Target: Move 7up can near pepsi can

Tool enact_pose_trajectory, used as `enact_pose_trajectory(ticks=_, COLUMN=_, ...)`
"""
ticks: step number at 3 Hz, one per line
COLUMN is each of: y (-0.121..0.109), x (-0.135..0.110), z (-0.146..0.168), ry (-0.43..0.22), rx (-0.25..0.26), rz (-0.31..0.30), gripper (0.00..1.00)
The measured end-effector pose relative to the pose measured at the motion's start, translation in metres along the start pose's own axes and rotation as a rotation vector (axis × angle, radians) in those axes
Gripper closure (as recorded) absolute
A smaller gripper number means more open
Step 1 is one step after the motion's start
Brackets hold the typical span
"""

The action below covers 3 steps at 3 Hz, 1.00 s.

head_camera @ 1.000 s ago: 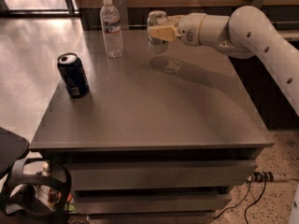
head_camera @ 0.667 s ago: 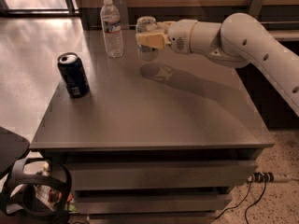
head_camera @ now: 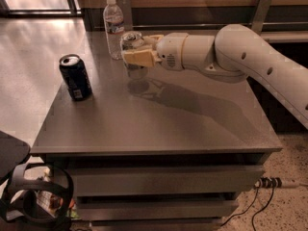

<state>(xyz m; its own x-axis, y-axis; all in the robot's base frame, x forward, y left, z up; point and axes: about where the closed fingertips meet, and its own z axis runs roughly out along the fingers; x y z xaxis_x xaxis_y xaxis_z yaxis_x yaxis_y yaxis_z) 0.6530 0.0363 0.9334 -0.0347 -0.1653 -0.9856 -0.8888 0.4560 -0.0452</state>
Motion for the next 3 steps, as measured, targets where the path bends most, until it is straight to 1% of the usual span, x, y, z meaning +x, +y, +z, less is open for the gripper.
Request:
enact_pose_trajectory(ticks=1, y=0.04, x=0.008, z=0.01, ry=0.007, rx=-0.133, rz=-0.047, gripper=1.0)
enact_pose_trajectory(ticks=2, y=0.084, x=0.018, z=0.017, ry=-0.075, rx=-0.345, rz=-0.061, gripper=1.0)
enact_pose_trajectory(ticks=3, y=0.106, x=0.026, z=0.018, ry=-0.139, rx=-0.467, rz=-0.041, gripper=1.0)
